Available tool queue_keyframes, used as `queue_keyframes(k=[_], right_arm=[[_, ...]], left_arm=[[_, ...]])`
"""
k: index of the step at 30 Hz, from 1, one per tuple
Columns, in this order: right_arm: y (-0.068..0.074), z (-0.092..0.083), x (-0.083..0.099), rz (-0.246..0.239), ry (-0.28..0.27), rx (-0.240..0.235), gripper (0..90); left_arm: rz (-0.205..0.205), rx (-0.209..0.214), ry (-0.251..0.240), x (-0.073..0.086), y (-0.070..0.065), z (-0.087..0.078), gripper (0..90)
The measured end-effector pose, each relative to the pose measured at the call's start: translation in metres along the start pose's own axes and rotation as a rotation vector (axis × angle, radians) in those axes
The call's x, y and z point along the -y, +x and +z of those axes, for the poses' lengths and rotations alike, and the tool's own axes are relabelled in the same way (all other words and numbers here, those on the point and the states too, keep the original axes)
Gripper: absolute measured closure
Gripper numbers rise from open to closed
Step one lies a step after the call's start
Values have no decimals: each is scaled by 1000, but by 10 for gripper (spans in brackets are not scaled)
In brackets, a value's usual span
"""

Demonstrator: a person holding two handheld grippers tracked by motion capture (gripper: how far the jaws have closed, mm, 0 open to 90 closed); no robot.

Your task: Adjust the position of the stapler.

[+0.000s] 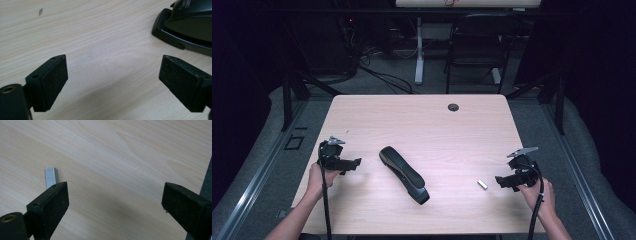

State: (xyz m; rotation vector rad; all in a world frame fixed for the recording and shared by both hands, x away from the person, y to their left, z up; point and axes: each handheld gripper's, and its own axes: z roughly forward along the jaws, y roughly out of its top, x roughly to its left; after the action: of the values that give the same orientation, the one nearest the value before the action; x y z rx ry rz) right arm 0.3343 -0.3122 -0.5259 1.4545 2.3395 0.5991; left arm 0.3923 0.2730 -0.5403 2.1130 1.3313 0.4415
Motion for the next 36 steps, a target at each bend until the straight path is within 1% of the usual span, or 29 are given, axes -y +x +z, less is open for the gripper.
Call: queue_keyframes(k=[1, 2, 4, 6, 8, 9, 10, 11, 12, 13, 14, 15, 16, 17, 18, 19, 20, 21, 22, 23, 24, 26, 27, 29, 32, 33, 34, 35, 36], right_arm=[[0, 0, 0, -3, -4, 1, 70], [0, 0, 0, -3, -4, 1, 70], [2, 1, 1, -24, 5, 2, 71], [3, 1, 1, -33, 8, 6, 71], [3, 0, 0, -38, 3, -1, 72], [3, 0, -1, -37, 4, 1, 72], [3, 0, -1, -37, 4, 1, 72], [3, 1, -1, -41, 8, 1, 73], [4, 1, -1, -42, 12, -7, 73], [4, 2, -2, -48, 15, -4, 73], [5, 2, -2, -52, 11, -10, 71], [5, 2, -2, -52, 11, -10, 71], [6, 2, -3, -51, 5, -12, 71], [6, 2, -3, -51, 5, -12, 71], [6, 1, -3, -58, 1, -10, 70], [6, 1, -3, -58, 0, -10, 71], [6, 0, -4, -57, -3, -9, 71], [6, 0, -4, -58, -4, -9, 71], [6, 0, -4, -57, -7, -7, 70], [6, 0, -4, -57, -7, -7, 70], [6, 0, -4, -63, -5, -7, 69], [6, -1, -3, -63, -7, -15, 68], [6, -1, -3, -61, -12, -11, 68], [5, -1, -2, -58, -15, -17, 66], [5, -1, -2, -61, -11, -14, 66], [5, -1, -2, -61, -11, -14, 66], [5, -1, -2, -61, -9, -23, 66], [6, 0, -3, -61, -10, -19, 66], [6, 0, -3, -61, -10, -19, 66]], left_arm=[[0, 0, 0, 0, 0, 0, 113], [-6, -5, -11, 0, 0, 0, 113], [2, -9, -8, -2, -1, 0, 139], [13, -16, -7, -3, -2, 0, 143], [11, -24, -17, -3, -4, -1, 158], [4, -27, -24, -4, -4, 0, 182], [4, -27, -24, -4, -4, 0, 229], [1, -37, -32, -5, -4, 0, 229], [7, -44, -36, -6, -4, 1, 293], [-6, -43, -42, -8, -5, 2, 338], [-9, -41, -59, -11, -6, 3, 466], [-9, -41, -59, -11, -6, 3, 507], [7, -41, -79, -14, -11, 5, 586], [7, -41, -79, -14, -11, 5, 626], [31, -31, -78, -17, -16, 9, 683], [51, -25, -74, -19, -18, 12, 713], [51, -25, -74, -19, -18, 12, 743], [66, -16, -70, -21, -21, 16, 770], [71, -13, -72, -21, -22, 19, 793], [71, -13, -72, -21, -22, 19, 812], [84, -6, -66, -23, -22, 22, 831], [86, -3, -71, -23, -21, 25, 854], [81, 9, -69, -24, -20, 27, 859], [86, 14, -73, -24, -21, 31, 861], [92, 25, -63, -25, -21, 34, 863], [97, 24, -73, -26, -21, 37, 863], [113, 25, -66, -27, -21, 38, 872], [126, 30, -63, -28, -22, 42, 874], [126, 30, -63, -28, -22, 42, 881]])
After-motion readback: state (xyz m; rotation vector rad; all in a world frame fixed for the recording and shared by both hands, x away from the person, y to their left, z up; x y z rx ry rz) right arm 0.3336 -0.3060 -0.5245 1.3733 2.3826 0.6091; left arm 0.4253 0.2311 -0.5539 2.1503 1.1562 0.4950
